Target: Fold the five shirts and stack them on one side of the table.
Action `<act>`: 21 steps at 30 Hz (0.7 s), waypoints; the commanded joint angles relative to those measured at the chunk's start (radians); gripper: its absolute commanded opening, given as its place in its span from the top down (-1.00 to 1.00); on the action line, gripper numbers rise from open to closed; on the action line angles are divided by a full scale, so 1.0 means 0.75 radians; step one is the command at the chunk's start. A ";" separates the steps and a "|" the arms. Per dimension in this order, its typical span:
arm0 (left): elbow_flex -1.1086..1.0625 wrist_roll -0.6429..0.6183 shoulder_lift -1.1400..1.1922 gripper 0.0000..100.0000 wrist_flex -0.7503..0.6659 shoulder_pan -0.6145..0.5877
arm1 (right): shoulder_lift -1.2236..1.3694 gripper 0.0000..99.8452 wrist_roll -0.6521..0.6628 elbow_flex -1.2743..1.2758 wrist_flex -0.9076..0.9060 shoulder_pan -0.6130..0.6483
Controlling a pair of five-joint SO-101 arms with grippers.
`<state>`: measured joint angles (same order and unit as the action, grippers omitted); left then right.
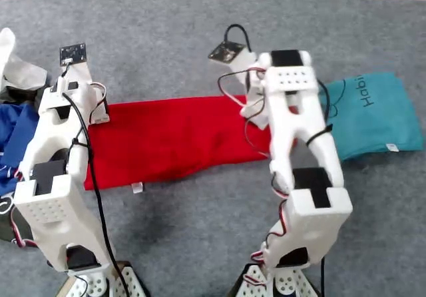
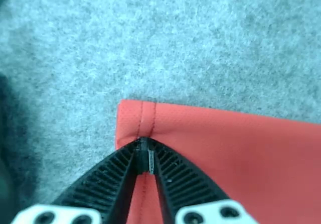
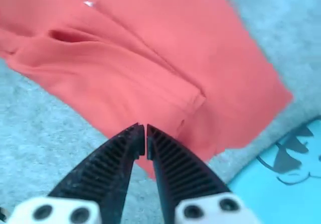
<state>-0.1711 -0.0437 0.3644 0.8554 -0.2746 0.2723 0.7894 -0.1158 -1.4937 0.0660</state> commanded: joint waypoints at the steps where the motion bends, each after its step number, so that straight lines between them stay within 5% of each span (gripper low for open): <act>1: 0.042 0.002 0.002 0.94 0.000 -0.017 | 0.024 0.97 0.012 -0.060 0.029 -0.023; 7: 0.040 0.002 0.002 0.94 0.000 -0.017 | 0.353 0.97 0.002 -0.093 0.258 -0.074; 15: 0.048 -0.006 -0.014 0.94 0.002 -0.017 | 0.249 0.97 0.002 -0.269 0.000 -0.094; 21: -0.019 -0.006 -0.317 0.94 0.086 -0.030 | 0.087 0.97 0.018 -0.390 -0.162 -0.061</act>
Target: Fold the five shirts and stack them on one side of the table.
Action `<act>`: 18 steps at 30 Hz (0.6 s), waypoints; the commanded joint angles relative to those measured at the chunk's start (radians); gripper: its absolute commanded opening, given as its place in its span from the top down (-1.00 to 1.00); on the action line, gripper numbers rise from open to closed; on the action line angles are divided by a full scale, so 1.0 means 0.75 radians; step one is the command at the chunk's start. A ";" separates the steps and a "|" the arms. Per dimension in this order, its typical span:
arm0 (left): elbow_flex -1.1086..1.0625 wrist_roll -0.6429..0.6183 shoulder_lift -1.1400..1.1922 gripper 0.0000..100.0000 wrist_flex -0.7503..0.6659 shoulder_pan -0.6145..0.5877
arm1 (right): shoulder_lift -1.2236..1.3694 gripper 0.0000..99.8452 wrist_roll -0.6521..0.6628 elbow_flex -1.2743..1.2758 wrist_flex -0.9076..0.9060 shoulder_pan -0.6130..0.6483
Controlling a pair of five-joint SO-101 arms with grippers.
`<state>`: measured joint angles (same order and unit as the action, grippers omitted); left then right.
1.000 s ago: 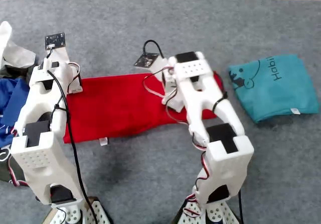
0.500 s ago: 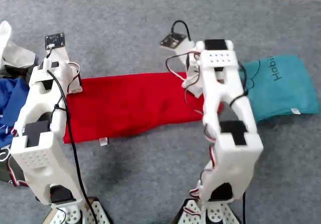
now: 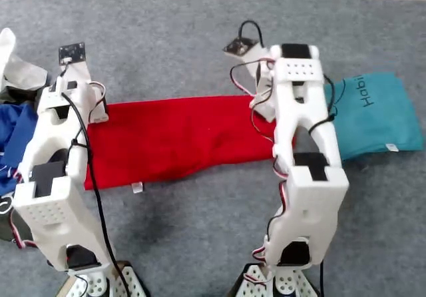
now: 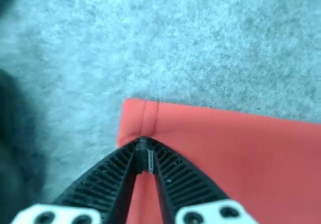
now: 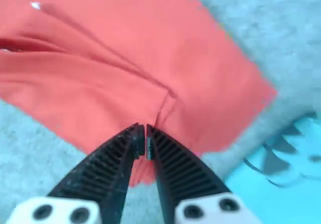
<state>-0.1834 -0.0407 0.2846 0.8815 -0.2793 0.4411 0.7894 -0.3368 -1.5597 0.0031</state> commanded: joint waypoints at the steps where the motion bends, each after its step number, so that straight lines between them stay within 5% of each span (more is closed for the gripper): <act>1: -0.019 -0.010 -0.288 0.94 0.088 -0.032 | -0.167 0.97 0.043 -0.116 -0.102 0.018; 8: -0.328 -0.004 -0.736 0.68 0.293 -0.118 | -0.420 0.97 -0.115 -0.191 -0.256 0.006; 18: -0.641 0.051 -0.724 0.53 0.143 -0.281 | -0.488 0.97 -0.221 -0.073 -0.192 -0.002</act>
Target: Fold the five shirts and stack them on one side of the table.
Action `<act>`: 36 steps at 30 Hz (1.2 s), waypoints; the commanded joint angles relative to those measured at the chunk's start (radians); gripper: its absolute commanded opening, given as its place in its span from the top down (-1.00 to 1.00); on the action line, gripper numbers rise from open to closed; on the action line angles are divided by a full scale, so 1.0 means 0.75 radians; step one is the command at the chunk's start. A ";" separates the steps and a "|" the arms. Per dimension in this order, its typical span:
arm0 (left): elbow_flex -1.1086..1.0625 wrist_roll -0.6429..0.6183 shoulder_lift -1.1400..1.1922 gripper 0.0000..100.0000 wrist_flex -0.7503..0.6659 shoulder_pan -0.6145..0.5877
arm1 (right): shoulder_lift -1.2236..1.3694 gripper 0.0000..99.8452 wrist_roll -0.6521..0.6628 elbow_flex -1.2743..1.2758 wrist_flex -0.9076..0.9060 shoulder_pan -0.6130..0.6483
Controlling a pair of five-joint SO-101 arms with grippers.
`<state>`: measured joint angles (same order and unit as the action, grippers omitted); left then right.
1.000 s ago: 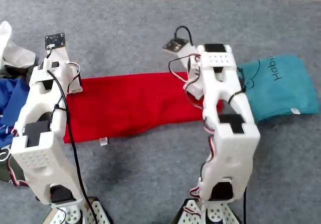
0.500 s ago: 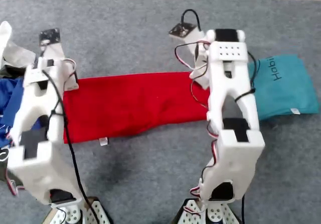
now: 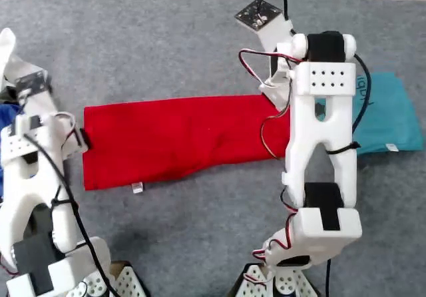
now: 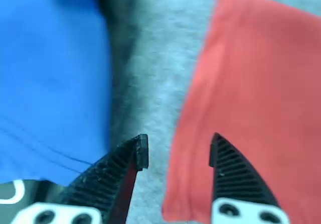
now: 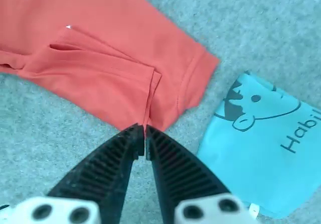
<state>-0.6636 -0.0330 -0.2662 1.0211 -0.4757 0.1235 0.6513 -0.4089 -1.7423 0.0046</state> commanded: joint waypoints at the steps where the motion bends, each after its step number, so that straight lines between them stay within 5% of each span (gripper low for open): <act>1: -0.001 0.049 0.033 0.52 -0.053 -0.009 | -0.066 0.97 -0.041 0.052 0.092 -0.004; 25: 0.138 0.031 0.495 0.62 -0.068 0.009 | -0.138 0.97 0.080 0.142 0.280 -0.006; 36: 0.441 0.049 0.767 0.82 0.147 0.026 | -0.259 0.97 0.256 0.007 0.342 -0.252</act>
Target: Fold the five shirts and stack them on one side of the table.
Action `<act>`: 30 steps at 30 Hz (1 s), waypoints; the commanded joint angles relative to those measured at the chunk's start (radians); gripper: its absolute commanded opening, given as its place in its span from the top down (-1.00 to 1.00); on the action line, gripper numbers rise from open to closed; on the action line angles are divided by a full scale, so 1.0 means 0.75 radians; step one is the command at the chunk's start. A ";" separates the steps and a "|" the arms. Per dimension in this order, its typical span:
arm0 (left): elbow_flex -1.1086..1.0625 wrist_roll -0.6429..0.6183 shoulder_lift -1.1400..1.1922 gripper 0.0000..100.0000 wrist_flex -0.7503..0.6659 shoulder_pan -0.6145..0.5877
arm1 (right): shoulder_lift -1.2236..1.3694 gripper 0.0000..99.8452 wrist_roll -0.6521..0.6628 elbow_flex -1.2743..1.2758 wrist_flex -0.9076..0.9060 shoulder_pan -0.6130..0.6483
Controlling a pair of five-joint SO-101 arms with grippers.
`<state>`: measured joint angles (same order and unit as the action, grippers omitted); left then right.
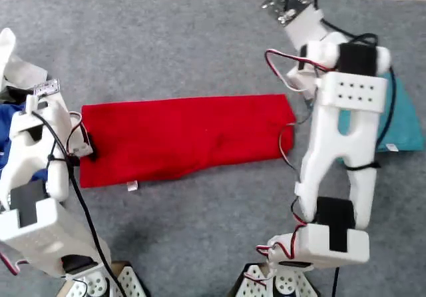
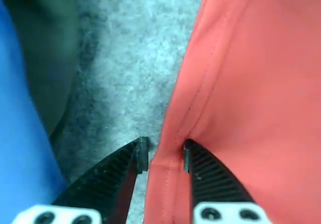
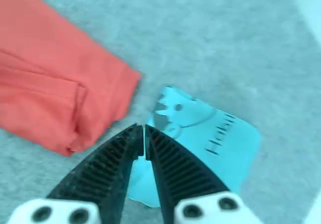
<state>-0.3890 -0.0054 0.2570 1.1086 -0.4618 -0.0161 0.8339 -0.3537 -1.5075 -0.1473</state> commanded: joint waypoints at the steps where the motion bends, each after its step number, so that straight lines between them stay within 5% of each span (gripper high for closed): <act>1: 0.087 0.049 0.080 0.89 0.041 0.021 | -0.079 0.97 0.012 -0.069 0.033 -0.055; 5: 0.091 0.192 0.092 0.95 0.082 0.105 | -0.095 0.97 0.012 -0.105 0.039 -0.086; 17: 0.118 0.196 -0.192 0.94 0.137 0.351 | -0.077 0.97 0.113 -0.093 0.092 -0.295; 30: 0.148 -0.004 -0.473 0.94 0.098 0.954 | -0.044 0.97 0.113 -0.103 0.115 -0.305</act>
<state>-0.3184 0.0330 -0.0529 1.2037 0.1458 -0.0422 0.9060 -0.3936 -1.4415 -0.3636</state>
